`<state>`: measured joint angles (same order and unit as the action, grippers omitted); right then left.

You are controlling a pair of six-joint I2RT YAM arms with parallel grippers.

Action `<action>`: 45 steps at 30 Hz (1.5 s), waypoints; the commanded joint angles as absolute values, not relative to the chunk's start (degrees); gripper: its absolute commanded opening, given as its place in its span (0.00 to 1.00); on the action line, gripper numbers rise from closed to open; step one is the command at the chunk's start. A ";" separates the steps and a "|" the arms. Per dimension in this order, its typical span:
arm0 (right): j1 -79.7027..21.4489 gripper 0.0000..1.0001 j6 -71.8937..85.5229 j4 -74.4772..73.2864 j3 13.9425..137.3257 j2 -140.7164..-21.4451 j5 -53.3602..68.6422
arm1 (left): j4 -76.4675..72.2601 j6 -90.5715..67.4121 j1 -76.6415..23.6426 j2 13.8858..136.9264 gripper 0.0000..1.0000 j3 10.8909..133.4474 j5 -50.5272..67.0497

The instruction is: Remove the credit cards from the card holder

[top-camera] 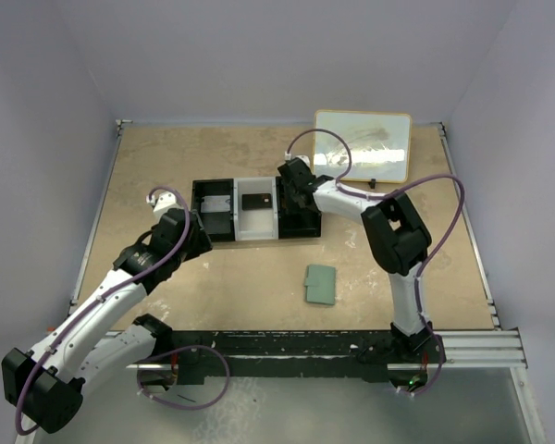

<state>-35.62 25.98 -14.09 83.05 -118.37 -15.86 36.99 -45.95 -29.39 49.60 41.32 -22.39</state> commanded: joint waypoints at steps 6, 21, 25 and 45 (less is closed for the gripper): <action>-35.56 0.33 25.19 -13.56 87.58 -120.94 -20.91 | 35.71 -46.68 -29.44 49.45 0.60 40.78 -23.12; -35.60 0.41 22.69 -14.95 85.30 -109.66 -16.90 | 35.08 -46.37 -29.41 49.05 0.60 40.52 -22.73; -35.47 0.42 22.20 -16.73 83.66 -108.46 -18.93 | 34.81 -46.32 -29.36 48.74 0.60 40.43 -22.81; -35.12 0.43 24.94 -19.30 78.89 -109.76 -25.27 | 34.88 -46.10 -29.41 48.37 0.60 40.41 -22.86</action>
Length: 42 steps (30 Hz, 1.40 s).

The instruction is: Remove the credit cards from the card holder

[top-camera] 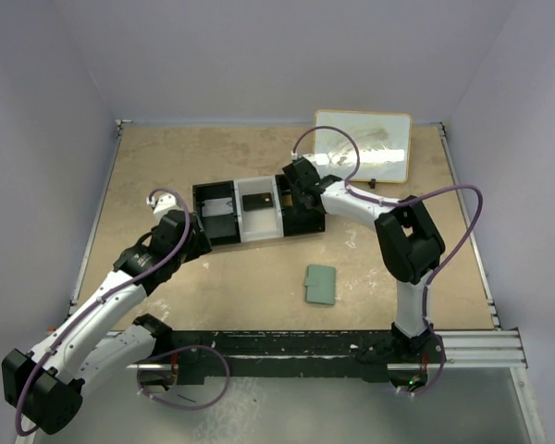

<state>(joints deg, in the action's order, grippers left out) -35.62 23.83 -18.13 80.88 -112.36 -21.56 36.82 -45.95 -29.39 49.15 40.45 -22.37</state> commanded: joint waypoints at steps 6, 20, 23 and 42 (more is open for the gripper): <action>-33.89 0.44 24.60 -18.84 75.32 -107.31 -26.32 | 34.66 -46.14 -29.37 48.39 0.60 40.29 -22.35; -33.68 0.59 27.86 -18.25 67.42 -90.63 -15.03 | 34.29 -46.35 -29.39 47.66 0.60 40.00 -21.43; -33.98 0.65 32.44 -17.16 61.05 -85.49 -10.01 | 34.77 -46.81 -29.40 47.11 0.60 40.17 -21.55; -42.08 0.91 47.96 -20.08 43.10 -78.33 -5.74 | 35.75 -42.63 -29.38 40.53 0.81 42.58 -19.30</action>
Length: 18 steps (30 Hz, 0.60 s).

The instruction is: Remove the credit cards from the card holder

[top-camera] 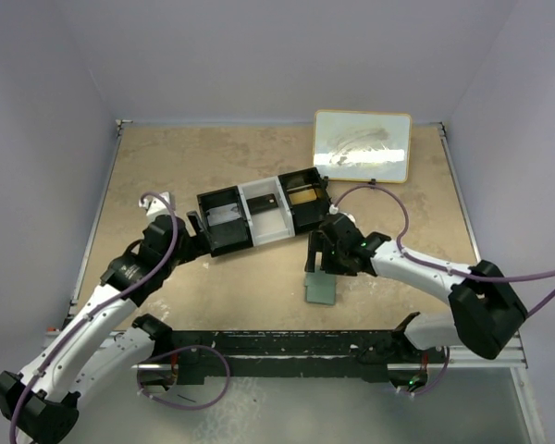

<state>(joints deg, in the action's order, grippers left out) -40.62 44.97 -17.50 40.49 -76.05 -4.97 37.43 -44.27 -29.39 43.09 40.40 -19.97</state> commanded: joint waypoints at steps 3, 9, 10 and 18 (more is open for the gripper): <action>-44.07 0.91 50.62 -20.69 43.05 -80.88 -6.61 | 34.89 -43.23 -29.37 39.57 0.82 41.73 -19.28; -49.35 0.82 55.16 -19.31 43.85 -86.71 -7.50 | 35.14 -43.98 -29.44 40.05 0.82 41.50 -19.83; -50.18 0.80 55.38 -19.94 45.13 -88.08 -7.78 | 34.85 -44.10 -29.44 40.06 0.82 41.32 -19.85; -55.35 0.63 57.92 -26.21 52.89 -94.71 -13.45 | 33.56 -44.48 -29.59 41.19 0.81 40.21 -17.95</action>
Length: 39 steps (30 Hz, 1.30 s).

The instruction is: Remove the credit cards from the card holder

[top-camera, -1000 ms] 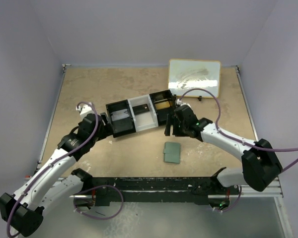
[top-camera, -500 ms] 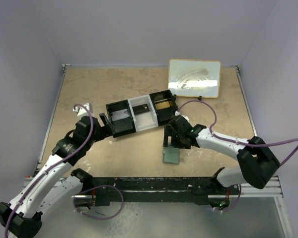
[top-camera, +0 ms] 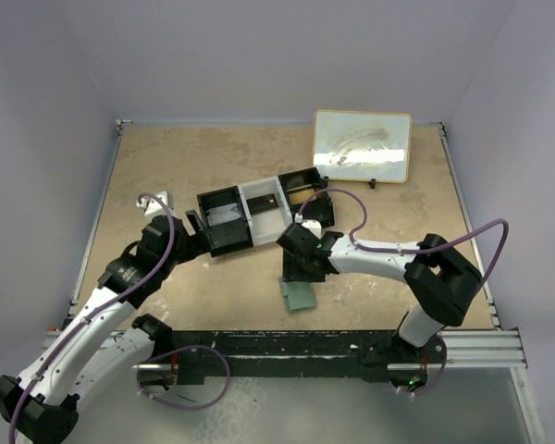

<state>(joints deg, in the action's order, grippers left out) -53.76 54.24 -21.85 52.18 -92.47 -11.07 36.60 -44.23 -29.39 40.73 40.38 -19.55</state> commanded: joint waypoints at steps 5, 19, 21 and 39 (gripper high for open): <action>-56.20 0.58 58.97 -24.05 53.48 -92.76 -13.32 | 31.99 -44.24 -29.71 43.48 0.81 39.20 -15.48; -57.13 0.89 55.57 -23.12 46.42 -87.08 -12.52 | 24.92 -46.44 -29.71 51.98 0.75 34.18 -2.00; -57.15 0.90 54.25 -22.68 45.68 -86.61 -12.23 | 22.77 -50.33 -29.71 49.19 0.75 31.21 -2.02; -57.14 0.83 59.78 -10.84 40.42 -85.85 -6.81 | 0.00 -61.43 -38.09 61.50 0.71 23.97 5.15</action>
<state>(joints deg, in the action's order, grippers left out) -56.95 56.42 -14.24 44.42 -85.76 -10.79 9.41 -56.95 -34.11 59.55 24.51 5.93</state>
